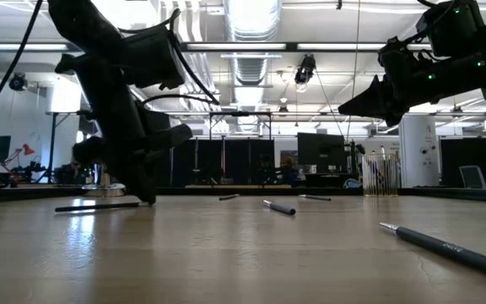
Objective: Sort items
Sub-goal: Put the black eyeshadow brush into the gold holder
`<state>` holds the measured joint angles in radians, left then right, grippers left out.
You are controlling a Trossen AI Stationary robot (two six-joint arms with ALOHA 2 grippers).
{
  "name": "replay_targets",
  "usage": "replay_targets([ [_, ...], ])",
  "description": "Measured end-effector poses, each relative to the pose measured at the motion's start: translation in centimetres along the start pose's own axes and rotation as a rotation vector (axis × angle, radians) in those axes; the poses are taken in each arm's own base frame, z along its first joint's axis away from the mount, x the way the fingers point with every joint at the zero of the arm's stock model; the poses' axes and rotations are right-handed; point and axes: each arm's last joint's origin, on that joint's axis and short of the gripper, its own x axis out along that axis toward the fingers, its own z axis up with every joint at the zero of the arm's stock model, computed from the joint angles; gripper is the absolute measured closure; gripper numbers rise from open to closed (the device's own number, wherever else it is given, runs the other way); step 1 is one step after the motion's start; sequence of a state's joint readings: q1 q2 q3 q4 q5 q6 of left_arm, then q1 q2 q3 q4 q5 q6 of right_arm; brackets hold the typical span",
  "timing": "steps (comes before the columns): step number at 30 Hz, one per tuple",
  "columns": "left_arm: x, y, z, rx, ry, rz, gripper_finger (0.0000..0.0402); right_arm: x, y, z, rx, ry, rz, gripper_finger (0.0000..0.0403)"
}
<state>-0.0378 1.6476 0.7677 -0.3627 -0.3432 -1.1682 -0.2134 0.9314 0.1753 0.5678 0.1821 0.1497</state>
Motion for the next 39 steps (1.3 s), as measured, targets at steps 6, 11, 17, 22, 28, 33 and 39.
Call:
replay_targets([
  [6,-1.1,0.0,0.6,0.045,-0.048,-0.023,0.0400,0.0,0.0,0.0,0.000,0.001,0.000,0.0394],
  [11,-3.0,0.3,1.4,0.074,-0.105,-0.065,0.0401,0.0,0.0,0.0,0.003,0.003,0.000,0.0394],
  [17,-5.5,0.5,2.6,0.112,-0.206,-0.126,0.0401,0.0,0.0,0.0,0.007,0.003,-0.001,0.0394],
  [22,-7.3,0.2,3.9,0.152,-0.338,-0.247,0.0401,0.0,0.0,0.0,0.009,0.003,0.000,0.0394],
  [28,-7.7,-0.4,5.1,0.220,-0.558,-0.581,0.0401,0.0,0.1,0.0,0.060,0.004,0.032,0.0394],
  [33,-6.5,-0.2,6.2,0.258,-0.712,-0.828,0.0401,0.3,0.4,0.8,0.116,-0.005,0.089,0.0394],
  [39,-4.5,-0.2,7.6,0.281,-0.802,-0.963,0.0401,1.5,1.0,1.8,0.155,0.018,0.135,0.0374],
])
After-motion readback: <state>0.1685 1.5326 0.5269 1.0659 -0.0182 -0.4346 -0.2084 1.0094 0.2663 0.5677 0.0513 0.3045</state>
